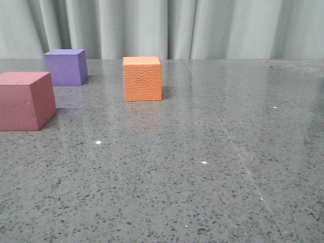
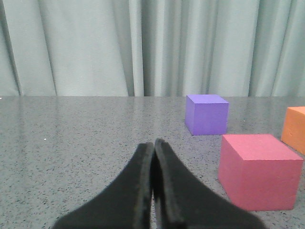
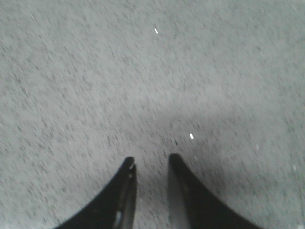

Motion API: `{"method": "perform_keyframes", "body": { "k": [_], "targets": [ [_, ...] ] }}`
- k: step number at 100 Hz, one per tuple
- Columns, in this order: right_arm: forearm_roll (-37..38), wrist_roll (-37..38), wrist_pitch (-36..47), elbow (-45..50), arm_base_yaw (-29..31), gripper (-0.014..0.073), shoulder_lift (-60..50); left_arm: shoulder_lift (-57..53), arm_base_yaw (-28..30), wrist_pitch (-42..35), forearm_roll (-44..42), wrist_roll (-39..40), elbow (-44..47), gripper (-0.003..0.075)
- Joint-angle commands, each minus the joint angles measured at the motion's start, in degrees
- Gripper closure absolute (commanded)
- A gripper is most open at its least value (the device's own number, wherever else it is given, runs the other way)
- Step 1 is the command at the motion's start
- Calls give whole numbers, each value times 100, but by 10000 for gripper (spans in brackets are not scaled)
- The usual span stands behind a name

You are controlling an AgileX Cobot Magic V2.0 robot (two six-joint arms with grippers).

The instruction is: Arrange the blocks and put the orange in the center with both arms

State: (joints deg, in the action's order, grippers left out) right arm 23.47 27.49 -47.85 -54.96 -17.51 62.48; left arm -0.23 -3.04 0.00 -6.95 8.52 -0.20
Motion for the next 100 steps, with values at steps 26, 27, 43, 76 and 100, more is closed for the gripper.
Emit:
{"method": "perform_keyframes", "body": {
  "k": [26, 27, 43, 76, 100],
  "targets": [
    [200, 10, 470, 965, 63, 658, -1511, -190, -8, -411, 44, -9, 307, 739],
    [200, 10, 485, 999, 63, 658, -1536, -190, -8, -411, 44, -9, 307, 739],
    [200, 10, 440, 1132, 63, 657, -2021, -190, -8, -411, 44, -9, 307, 739],
    [200, 10, 439, 1132, 63, 657, -2131, -190, -8, -411, 44, -9, 307, 739],
    [200, 10, 439, 1132, 63, 657, -2131, -190, -8, -411, 44, -9, 307, 739]
  ]
}}
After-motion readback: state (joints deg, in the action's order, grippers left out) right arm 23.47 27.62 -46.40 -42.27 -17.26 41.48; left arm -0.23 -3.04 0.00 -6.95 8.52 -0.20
